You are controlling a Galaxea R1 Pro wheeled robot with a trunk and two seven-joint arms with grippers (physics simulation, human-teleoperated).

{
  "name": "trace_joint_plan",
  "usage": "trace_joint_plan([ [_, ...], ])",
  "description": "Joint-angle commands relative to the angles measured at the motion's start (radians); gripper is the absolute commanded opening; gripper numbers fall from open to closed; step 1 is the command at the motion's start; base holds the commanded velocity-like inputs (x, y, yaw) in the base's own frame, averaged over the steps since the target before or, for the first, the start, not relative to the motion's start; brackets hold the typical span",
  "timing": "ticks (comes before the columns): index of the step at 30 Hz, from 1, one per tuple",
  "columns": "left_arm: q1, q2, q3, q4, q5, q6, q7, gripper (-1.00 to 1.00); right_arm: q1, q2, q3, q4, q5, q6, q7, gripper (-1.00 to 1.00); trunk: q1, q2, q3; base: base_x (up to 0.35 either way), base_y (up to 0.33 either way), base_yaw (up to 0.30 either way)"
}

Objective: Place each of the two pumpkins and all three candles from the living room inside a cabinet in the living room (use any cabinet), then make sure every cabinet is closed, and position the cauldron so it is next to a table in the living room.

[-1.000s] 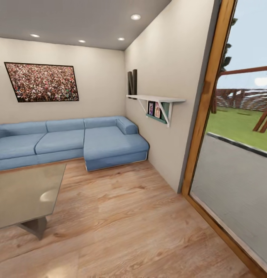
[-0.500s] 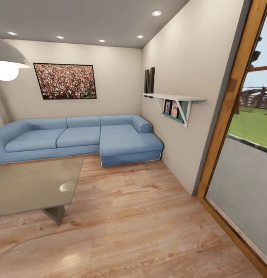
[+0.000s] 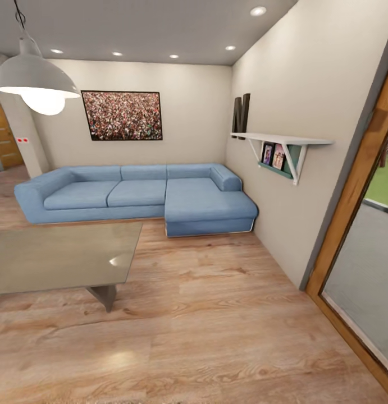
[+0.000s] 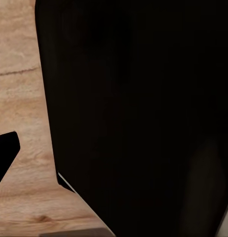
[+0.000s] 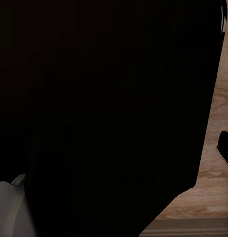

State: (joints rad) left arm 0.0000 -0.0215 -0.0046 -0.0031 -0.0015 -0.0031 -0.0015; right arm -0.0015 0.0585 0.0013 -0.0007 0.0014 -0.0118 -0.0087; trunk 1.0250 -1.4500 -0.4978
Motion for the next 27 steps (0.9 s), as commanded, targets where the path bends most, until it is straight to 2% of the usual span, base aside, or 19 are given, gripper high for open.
trace_joint_plan([
  [1,0.000,0.000,0.000,0.000,0.000,0.000,0.000,1.00,0.000,0.000,0.000,0.000,0.001,0.000,0.000,1.00,0.000,0.000,-0.001,-0.004,0.000,0.242],
  [12,0.000,0.001,0.000,0.000,0.000,0.000,0.000,1.00,0.000,0.000,0.000,-0.001,0.003,0.000,-0.001,1.00,0.000,0.000,-0.013,-0.008,0.000,0.236],
  [20,0.000,0.002,0.000,0.000,0.000,0.000,0.000,1.00,0.000,0.005,0.002,0.000,0.007,0.000,-0.001,1.00,0.000,0.000,-0.019,-0.150,0.028,0.263],
  [27,0.000,0.001,0.000,0.000,0.000,0.000,0.000,1.00,0.000,0.010,0.004,-0.001,0.013,0.000,-0.033,1.00,0.000,0.000,-0.024,-0.057,0.027,0.278],
])
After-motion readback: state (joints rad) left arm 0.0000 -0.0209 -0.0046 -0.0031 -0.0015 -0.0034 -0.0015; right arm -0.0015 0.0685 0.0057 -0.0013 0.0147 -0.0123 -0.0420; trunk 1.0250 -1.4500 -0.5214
